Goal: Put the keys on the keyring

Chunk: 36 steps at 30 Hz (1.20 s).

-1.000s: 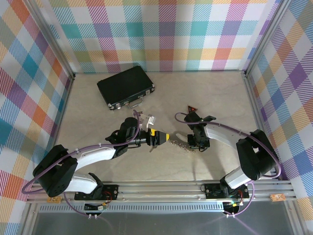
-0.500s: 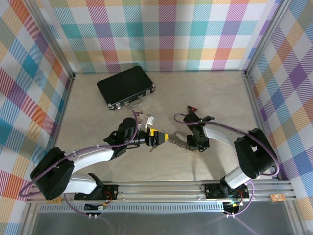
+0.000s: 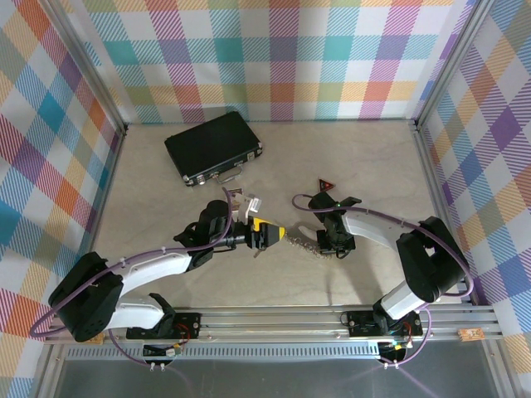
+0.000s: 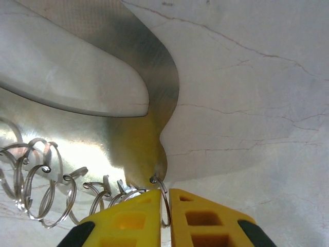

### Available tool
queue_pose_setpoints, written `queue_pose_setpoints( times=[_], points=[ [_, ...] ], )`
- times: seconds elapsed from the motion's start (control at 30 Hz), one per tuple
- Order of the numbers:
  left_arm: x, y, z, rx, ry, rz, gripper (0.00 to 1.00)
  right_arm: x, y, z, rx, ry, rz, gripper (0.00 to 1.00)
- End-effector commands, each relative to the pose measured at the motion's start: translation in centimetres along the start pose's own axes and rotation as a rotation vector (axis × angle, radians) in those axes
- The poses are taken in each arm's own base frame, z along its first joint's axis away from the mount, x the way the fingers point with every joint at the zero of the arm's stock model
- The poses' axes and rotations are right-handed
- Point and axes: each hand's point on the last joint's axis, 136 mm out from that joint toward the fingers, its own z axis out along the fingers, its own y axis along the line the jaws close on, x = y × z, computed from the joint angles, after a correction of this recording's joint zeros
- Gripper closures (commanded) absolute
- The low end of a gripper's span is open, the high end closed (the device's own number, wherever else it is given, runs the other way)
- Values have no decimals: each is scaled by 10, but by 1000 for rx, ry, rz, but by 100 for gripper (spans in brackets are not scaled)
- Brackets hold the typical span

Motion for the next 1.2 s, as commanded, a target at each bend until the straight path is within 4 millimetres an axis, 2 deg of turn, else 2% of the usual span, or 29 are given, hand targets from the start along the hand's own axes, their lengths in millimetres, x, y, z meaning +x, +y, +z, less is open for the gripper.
queue_pose_setpoints(
  times=[0.0, 0.27, 0.43, 0.6, 0.83, 0.97, 1.07, 1.17],
  points=[
    [0, 7, -5, -26, -9, 17, 25, -1, -1, -5, 22, 2, -7, 90],
    [0, 7, -8, -34, -12, 29, 25, -1, 1, -6, 21, -4, -17, 96],
    [-4, 1, -12, -28, -14, 59, 26, -7, 8, -21, 9, -69, -69, 100],
    [-15, -17, -19, 7, -24, 110, 26, -20, 17, -59, -20, -203, -148, 100],
    [-35, -47, -34, 60, -62, 197, 26, -31, 49, -138, -245, -483, -316, 100],
    [-43, -70, -46, 123, -77, 265, 28, -28, 67, -180, -383, -626, -434, 100],
    [-49, -89, -57, 177, -107, 306, 29, -22, 78, -203, -460, -704, -520, 100],
    [-52, -103, -66, 225, -132, 335, 30, -10, 92, -227, -567, -763, -627, 100]
  ],
)
